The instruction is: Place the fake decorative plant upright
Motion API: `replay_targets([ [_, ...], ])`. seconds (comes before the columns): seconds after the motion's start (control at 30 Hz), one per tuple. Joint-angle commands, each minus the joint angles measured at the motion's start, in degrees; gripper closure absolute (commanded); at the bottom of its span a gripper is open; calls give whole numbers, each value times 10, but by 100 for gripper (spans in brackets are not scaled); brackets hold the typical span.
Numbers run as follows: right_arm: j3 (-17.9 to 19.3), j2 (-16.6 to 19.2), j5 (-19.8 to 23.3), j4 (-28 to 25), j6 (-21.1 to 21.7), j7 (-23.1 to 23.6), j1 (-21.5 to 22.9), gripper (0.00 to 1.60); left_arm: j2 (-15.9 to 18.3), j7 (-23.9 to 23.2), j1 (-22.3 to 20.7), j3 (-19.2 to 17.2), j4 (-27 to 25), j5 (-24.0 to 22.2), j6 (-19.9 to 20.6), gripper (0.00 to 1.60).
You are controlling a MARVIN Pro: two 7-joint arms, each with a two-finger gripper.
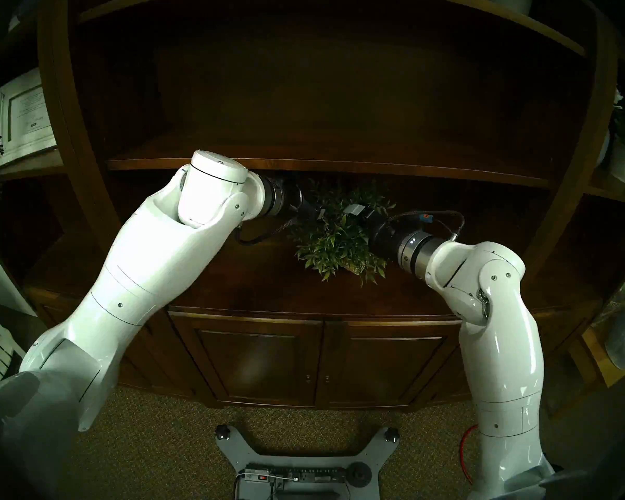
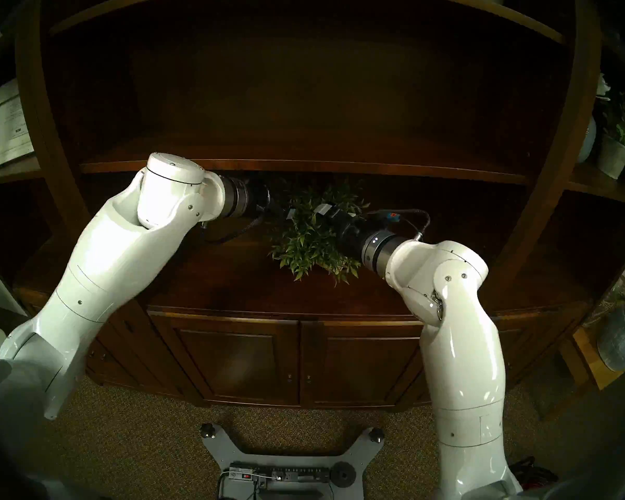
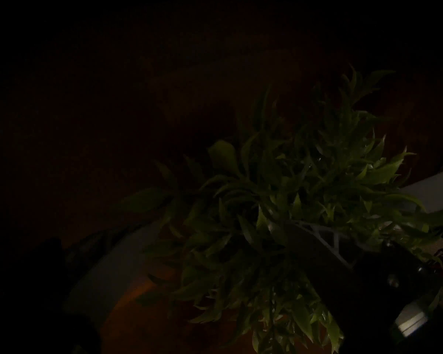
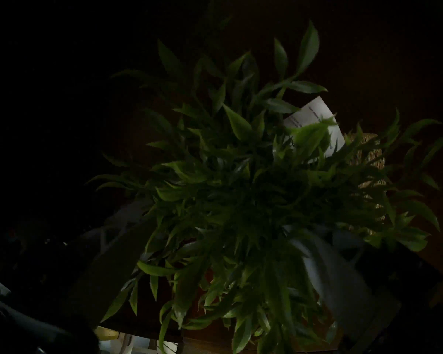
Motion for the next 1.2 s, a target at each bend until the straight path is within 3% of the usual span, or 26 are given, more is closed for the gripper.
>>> replay_targets([
  [0.0,3,4,-9,-29,-4,9,30,0,-31,-2,-58,-48,-56,0,-5,0],
  [0.63,-14,27,-55,-60,-1,8,17,0,-55,-11,-37,-70,-63,11,-12,0],
  [1.17,-64,36,-95,-28,-2,-15,22,0,-65,-24,-25,-84,-67,29,-8,0],
])
